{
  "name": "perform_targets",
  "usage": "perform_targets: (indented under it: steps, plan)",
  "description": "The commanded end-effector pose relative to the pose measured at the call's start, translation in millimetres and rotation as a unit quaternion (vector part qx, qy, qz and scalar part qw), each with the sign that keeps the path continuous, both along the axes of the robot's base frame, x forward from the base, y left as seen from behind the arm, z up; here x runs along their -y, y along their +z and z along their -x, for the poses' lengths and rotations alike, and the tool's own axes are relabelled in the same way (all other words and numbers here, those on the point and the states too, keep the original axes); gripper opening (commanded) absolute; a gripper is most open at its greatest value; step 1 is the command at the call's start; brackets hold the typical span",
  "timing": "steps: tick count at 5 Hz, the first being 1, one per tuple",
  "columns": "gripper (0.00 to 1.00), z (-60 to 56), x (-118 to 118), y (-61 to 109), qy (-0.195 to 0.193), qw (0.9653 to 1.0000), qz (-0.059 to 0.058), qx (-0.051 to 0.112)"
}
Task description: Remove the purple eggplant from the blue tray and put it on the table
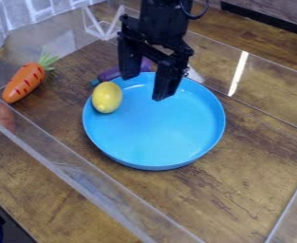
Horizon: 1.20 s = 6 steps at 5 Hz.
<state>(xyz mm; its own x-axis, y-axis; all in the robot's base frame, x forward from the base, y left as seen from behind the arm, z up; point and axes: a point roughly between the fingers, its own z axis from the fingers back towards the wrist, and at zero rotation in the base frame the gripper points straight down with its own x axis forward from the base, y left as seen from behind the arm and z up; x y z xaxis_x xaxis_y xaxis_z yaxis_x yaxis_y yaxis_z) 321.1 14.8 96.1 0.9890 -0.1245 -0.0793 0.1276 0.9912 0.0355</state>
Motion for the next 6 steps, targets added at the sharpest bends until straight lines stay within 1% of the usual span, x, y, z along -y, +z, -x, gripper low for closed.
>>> perform_targets:
  steps: [1,6]
  plan:
    - [1.0,-10.5,-9.6,11.6,0.008,0.9996,-0.001,0.026]
    - [1.0,-26.0,-24.8,-1.9,0.004,0.9997,0.0,0.024]
